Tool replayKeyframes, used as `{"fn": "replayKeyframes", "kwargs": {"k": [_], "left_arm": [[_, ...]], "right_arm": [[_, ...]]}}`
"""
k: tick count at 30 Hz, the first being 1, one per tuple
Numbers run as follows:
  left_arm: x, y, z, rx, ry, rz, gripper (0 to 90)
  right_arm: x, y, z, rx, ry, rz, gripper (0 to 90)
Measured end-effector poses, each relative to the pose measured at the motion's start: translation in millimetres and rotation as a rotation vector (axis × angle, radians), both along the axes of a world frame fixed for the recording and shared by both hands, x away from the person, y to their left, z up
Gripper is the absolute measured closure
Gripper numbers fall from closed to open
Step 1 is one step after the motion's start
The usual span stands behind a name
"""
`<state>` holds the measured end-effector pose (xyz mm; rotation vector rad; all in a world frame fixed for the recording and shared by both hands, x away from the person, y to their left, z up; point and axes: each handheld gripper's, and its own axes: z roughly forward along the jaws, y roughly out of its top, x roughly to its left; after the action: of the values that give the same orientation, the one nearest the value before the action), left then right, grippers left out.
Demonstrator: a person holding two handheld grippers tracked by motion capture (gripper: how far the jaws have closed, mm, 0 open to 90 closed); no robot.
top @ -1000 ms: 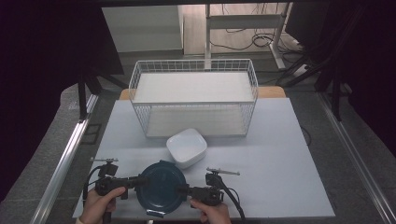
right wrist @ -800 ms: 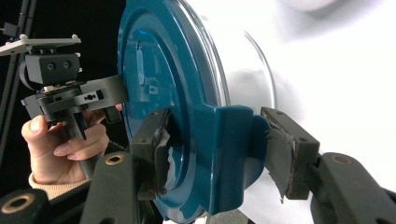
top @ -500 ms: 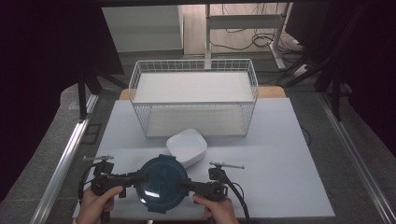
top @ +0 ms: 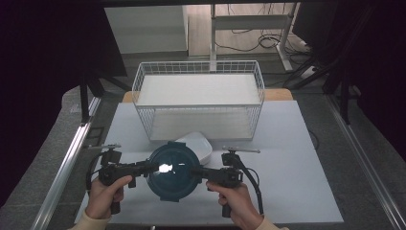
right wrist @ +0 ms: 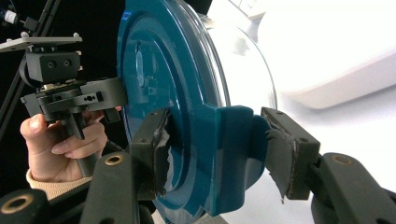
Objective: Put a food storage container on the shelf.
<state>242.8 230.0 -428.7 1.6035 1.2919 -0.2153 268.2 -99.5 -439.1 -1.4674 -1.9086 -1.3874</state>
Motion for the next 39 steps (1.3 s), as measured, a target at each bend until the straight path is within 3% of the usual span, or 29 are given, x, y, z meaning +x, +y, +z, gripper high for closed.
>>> {"fn": "replayKeyframes", "kwargs": {"k": [12,17,23,31,39], "left_arm": [[14.4,-16.0,16.8,0.005,-0.036,-0.015,42.5],[34.5,-18.8,19.4,-0.007,-0.052,-0.022,42.8],[50.1,-20.9,22.0,-0.014,-0.049,-0.060,43.5],[52.2,-23.9,25.0,-0.047,-0.047,-0.072,45.1],[59.4,-24.3,31.4,-0.061,-0.052,-0.051,44.8]], "right_arm": [[13.1,-16.9,17.8,-0.005,-0.048,-0.002,44.6],[29.6,-21.5,22.7,-0.004,-0.050,-0.010,44.6],[37.4,-25.8,26.0,-0.008,-0.056,-0.030,44.6],[39.5,-33.7,30.8,0.000,-0.050,-0.013,45.0],[49.1,-33.8,40.6,-0.017,-0.067,-0.001,45.2]]}}
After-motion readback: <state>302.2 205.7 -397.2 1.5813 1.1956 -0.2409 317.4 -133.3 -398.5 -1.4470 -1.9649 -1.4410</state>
